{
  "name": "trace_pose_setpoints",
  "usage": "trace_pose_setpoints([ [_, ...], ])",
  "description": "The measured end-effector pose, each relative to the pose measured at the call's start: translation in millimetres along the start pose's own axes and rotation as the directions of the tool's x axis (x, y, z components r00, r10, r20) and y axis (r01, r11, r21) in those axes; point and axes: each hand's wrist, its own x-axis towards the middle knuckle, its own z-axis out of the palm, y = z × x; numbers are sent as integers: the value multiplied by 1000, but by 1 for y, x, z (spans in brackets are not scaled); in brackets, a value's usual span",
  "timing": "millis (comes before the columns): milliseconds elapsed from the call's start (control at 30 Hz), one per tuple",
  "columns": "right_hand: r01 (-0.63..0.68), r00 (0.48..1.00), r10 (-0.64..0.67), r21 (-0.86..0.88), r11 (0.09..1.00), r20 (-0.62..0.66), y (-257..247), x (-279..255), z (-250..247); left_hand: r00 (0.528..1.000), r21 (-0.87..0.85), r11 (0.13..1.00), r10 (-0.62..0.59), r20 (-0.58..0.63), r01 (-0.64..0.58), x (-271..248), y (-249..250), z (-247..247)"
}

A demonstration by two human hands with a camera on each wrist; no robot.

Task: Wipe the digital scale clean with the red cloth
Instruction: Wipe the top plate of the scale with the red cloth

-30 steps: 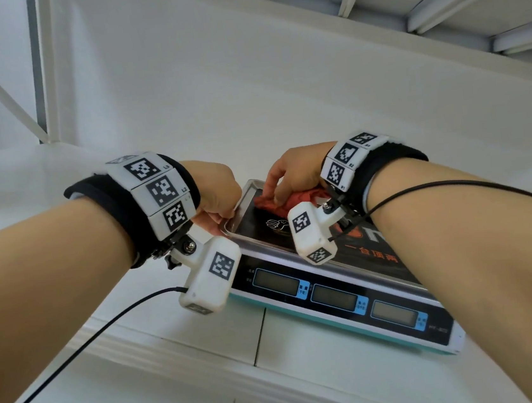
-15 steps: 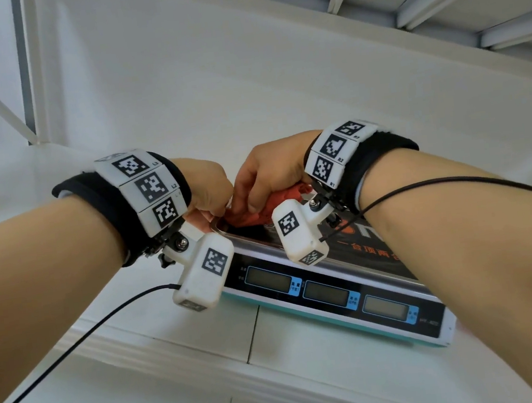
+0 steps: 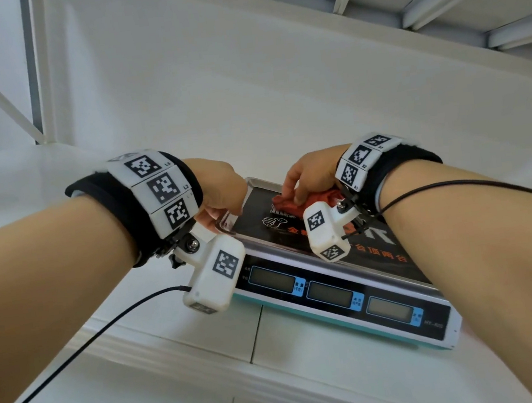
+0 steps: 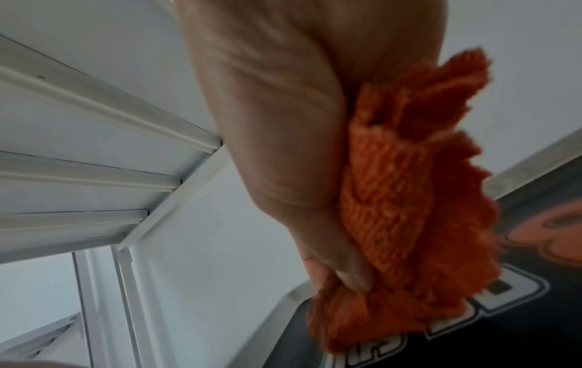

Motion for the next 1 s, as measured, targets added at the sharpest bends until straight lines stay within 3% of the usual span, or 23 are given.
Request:
trace_pose_setpoints([
  [267, 70, 974, -103, 166, 984, 201, -1, -15, -6, 986, 150, 989, -9, 165, -16, -1, 8, 10],
  [333, 46, 988, -68, 156, 987, 139, 5, -15, -10, 980, 179, 983, -10, 201, -27, -2, 9, 10],
  [500, -75, 996, 72, -59, 995, -47, 26, -16, -6, 970, 232, 970, 16, 241, -73, -6, 8, 9],
  [667, -48, 990, 72, -196, 979, 119, 17, -27, 0, 970, 223, 969, 53, 238, -107, 1, 8, 12],
  [833, 6, 972, -12, 26, 1000, 233, 15, -31, -9, 965, 193, 972, 82, 248, -132, 12, 7, 14],
  [900, -4, 987, -1, 27, 1000, 159, 19, -28, -8, 962, 192, 972, 82, 260, -134, 13, 6, 13],
  [1000, -67, 995, 71, 53, 996, -77, 32, -16, -1, 961, 181, 973, 96, 259, -146, 18, 2, 14],
])
